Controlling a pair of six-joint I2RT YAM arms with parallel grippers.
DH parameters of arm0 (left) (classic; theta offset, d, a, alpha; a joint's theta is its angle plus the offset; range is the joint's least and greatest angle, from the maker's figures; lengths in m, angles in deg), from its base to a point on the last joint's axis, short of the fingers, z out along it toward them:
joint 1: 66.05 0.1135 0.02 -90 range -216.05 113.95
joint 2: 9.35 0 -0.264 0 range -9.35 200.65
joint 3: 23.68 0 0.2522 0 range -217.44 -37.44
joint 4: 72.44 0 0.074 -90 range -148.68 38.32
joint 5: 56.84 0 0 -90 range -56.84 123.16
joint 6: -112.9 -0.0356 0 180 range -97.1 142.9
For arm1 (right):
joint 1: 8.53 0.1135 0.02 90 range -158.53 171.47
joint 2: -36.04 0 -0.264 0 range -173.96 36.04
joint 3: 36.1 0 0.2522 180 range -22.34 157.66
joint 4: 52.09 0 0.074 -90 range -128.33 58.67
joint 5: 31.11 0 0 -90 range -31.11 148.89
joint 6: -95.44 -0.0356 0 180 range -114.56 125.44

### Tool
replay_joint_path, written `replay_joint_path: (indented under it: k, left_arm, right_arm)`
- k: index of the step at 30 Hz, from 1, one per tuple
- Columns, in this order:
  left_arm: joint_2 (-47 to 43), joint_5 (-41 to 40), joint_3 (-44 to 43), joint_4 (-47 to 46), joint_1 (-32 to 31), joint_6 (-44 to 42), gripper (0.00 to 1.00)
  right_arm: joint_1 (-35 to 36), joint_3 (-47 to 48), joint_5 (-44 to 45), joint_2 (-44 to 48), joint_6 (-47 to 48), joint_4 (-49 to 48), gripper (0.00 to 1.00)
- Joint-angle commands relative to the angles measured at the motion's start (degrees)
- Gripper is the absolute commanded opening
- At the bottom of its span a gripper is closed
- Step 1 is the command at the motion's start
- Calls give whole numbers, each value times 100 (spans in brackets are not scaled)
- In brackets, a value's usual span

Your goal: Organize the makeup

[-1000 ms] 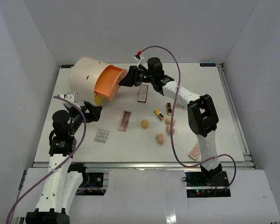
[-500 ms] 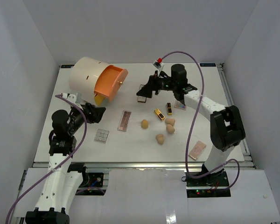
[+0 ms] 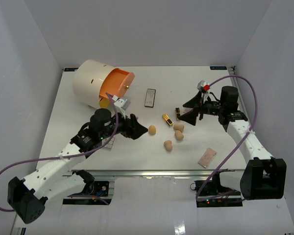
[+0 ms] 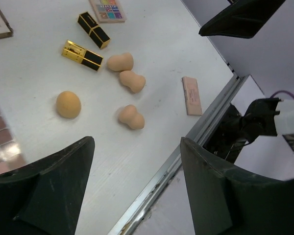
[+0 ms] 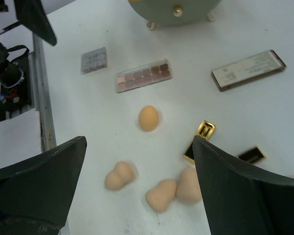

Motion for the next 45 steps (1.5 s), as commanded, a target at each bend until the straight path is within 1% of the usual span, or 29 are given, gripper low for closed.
replay_joint_path:
  k: [1, 4, 8, 16, 20, 22, 23, 24, 27, 31, 37, 40, 41, 42, 44, 45]
  left_arm:
    - [1051, -1834, -718, 347, -1029, 160, 84]
    - [1905, -2427, -1201, 517, -1392, 70, 82]
    - [2899, -3077, -1693, 594, -1496, -67, 76]
    - [4148, -3664, -2322, 617, -1482, -488, 67]
    - [4636, -3715, -2602, 665, -1438, -583, 62]
    - [4863, -3731, -2666, 673, -1376, -607, 58]
    - [4984, -3739, -2720, 695, -1329, -623, 54]
    - [5072, -3771, -2756, 709, -1300, -631, 52]
    - [5222, -3859, -2814, 770, -1276, -687, 49]
    - [5395, -4024, -2819, 869, -1267, -706, 49]
    - [5507, -4162, -2818, 925, -1251, -791, 52]
    - [5598, -4215, -2845, 977, -1215, -861, 50]
    - [5631, -4215, -2845, 991, -1192, -879, 46]
    - [5648, -4215, -2843, 1002, -1178, -889, 41]
    - [5638, -4209, -2834, 1017, -1172, -886, 26]
    - [5604, -4190, -2826, 1021, -1175, -875, 21]
  right_arm:
    - [-828, -307, -694, 297, 358, 143, 94]
    - [-1049, -382, -741, 352, 312, 142, 94]
    - [-1090, -412, -665, 332, 319, 133, 93]
    - [-1101, -440, -553, 229, 412, 180, 93]
    - [-1109, -422, -534, 199, 501, 299, 93]
    - [-1109, -422, -527, 222, 532, 300, 93]
    - [-1109, -422, -519, 223, 534, 300, 93]
    - [-1109, -427, -517, 228, 539, 305, 93]
    - [-1109, -431, -540, 219, 560, 322, 93]
    - [-1110, -405, -589, 170, 578, 371, 93]
    - [-1127, -396, -632, 144, 578, 396, 93]
    - [-1151, -396, -665, 135, 567, 398, 93]
    - [-1170, -396, -683, 135, 563, 403, 93]
    - [-1185, -396, -701, 134, 560, 407, 93]
    - [-1208, -396, -732, 126, 558, 413, 93]
    - [-1216, -396, -748, 122, 550, 409, 93]
